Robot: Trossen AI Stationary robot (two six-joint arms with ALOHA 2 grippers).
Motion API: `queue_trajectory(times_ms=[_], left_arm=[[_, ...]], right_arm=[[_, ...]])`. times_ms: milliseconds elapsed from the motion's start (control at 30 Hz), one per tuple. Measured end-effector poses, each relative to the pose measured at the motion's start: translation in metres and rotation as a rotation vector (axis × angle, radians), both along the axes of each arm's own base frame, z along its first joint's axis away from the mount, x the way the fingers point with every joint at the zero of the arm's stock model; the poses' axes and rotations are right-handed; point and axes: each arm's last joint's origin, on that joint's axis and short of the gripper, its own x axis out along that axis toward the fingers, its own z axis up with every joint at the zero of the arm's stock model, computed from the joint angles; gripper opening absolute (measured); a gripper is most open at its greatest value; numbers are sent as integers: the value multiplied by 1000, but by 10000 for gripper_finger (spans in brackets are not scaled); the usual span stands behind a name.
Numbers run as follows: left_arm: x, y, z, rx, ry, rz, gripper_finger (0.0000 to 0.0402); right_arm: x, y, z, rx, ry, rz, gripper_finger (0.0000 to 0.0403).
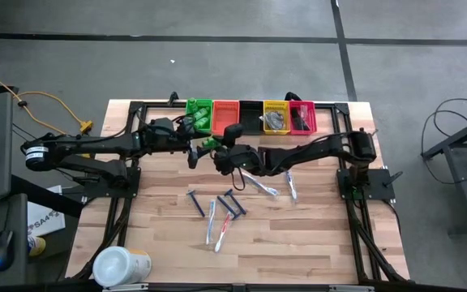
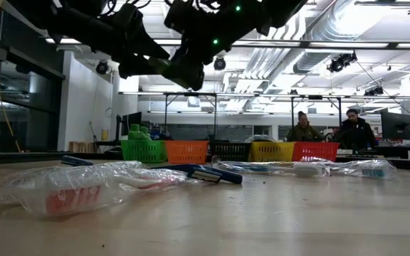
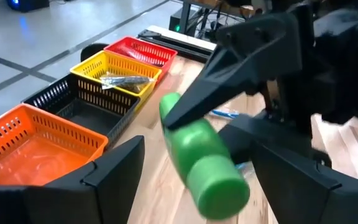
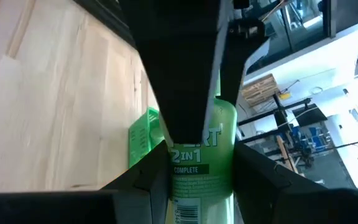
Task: Pick & Place Travel size toiletries
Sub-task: Put the green shampoo bottle into the green bin
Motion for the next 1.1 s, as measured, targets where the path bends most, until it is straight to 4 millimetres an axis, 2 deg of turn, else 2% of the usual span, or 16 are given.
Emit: queue_trajectory(times_ms=[167,667,800,1100], left_arm=[[0,0,-1,-2,10,3,292],[-1,1,-1,-9,7,55,286],[-1,1,-1,-28,5,61,247],[-1,1,-1,-57,-4,69,116]], right_arm=[[3,-2,-5,-19,-20,-60,133],[5,1,-3,16,-64,-10,133],[5,1,-3,16,-64,-10,133],[4,0,-3,14,-63,-16,133]])
